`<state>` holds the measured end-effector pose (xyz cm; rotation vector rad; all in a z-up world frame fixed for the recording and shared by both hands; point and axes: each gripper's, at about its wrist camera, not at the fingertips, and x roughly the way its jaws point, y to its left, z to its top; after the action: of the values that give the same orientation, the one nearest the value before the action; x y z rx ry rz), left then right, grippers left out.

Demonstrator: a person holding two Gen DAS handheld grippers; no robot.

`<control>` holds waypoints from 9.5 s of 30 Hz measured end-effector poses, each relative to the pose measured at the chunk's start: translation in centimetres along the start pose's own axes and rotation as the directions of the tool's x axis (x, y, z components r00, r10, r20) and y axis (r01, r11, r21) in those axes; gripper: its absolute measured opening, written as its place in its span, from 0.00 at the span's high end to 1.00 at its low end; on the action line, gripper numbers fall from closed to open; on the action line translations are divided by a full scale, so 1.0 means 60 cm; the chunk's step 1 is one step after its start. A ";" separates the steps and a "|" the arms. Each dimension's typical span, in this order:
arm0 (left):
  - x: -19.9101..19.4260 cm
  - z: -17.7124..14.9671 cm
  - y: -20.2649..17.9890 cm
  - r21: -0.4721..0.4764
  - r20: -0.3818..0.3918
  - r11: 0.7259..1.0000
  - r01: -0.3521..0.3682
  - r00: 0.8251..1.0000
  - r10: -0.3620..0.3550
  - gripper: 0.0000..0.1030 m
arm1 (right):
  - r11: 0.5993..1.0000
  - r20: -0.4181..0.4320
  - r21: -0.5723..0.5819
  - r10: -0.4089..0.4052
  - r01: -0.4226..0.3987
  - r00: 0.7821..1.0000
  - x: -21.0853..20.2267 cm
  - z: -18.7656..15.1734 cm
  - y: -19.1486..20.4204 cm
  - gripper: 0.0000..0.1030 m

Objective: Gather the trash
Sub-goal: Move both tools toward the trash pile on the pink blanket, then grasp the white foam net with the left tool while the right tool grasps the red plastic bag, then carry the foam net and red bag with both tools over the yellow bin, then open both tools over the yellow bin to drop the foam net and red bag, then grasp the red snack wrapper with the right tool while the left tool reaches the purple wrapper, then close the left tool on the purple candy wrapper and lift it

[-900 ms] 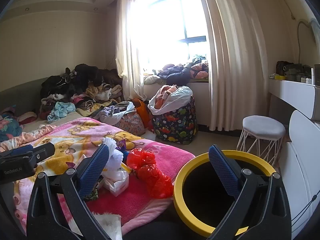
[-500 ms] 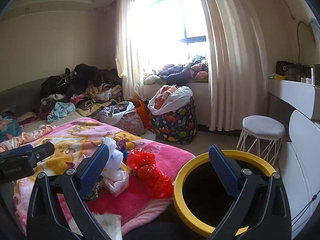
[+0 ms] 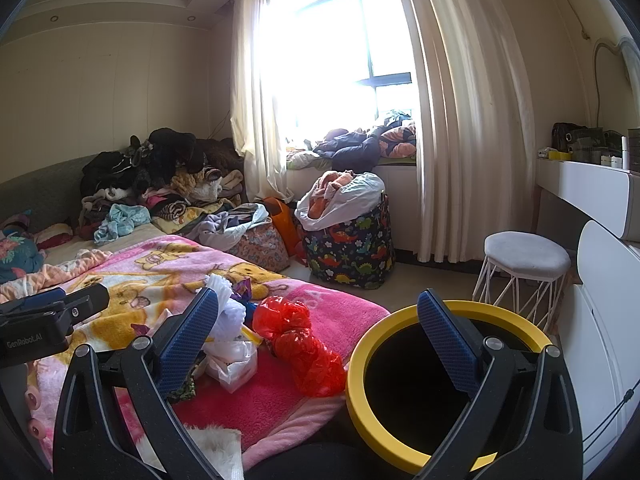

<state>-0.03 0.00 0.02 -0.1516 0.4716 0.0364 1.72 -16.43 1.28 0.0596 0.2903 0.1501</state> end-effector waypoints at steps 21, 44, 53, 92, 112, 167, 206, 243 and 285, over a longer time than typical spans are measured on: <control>0.001 0.003 -0.006 0.000 -0.002 1.000 0.003 1.000 -0.003 0.10 | 1.000 -0.001 0.000 0.001 -0.001 1.000 0.001 -0.003 -0.001 0.06; 0.022 -0.015 0.006 -0.028 -0.014 0.998 0.055 0.998 -0.055 0.10 | 0.999 -0.025 -0.010 0.051 -0.051 0.998 0.011 -0.010 -0.003 0.06; 0.027 -0.002 0.061 -0.093 0.001 0.995 0.036 0.999 -0.036 0.10 | 0.987 -0.053 -0.060 0.148 -0.151 0.988 0.027 -0.003 0.043 0.06; 0.252 0.041 -0.015 0.062 -0.286 0.975 0.215 0.939 -0.190 0.45 | 0.965 -0.577 0.040 0.236 -0.261 0.782 0.346 -0.001 0.006 0.30; 0.254 0.032 -0.002 -0.058 -0.348 0.964 0.261 0.899 -0.265 0.87 | 0.903 -0.498 0.280 0.428 -0.327 0.754 0.320 0.009 -0.019 0.72; 0.228 0.042 -0.294 0.037 -0.277 0.864 0.502 0.836 -0.474 0.88 | 0.914 -0.345 0.406 0.179 -0.026 0.921 0.129 0.016 -0.298 0.71; 0.206 0.062 -0.206 0.063 -0.133 0.922 0.381 0.919 -0.370 0.14 | 0.963 -0.349 0.249 0.184 -0.098 0.919 0.150 0.049 -0.190 0.27; 0.285 0.079 -0.012 -0.177 -0.177 0.967 0.183 0.961 -0.214 0.37 | 0.949 -0.562 0.032 0.276 -0.313 0.780 0.313 0.004 -0.016 0.43; 0.358 0.047 -0.012 -0.224 -0.369 0.970 0.093 0.913 -0.173 0.91 | 0.935 -0.658 0.136 0.332 -0.327 0.676 0.355 -0.028 -0.012 0.88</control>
<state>20.39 -0.25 -7.18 -0.3956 0.8525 -0.0829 21.49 -13.75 -6.37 0.0632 1.0209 0.5421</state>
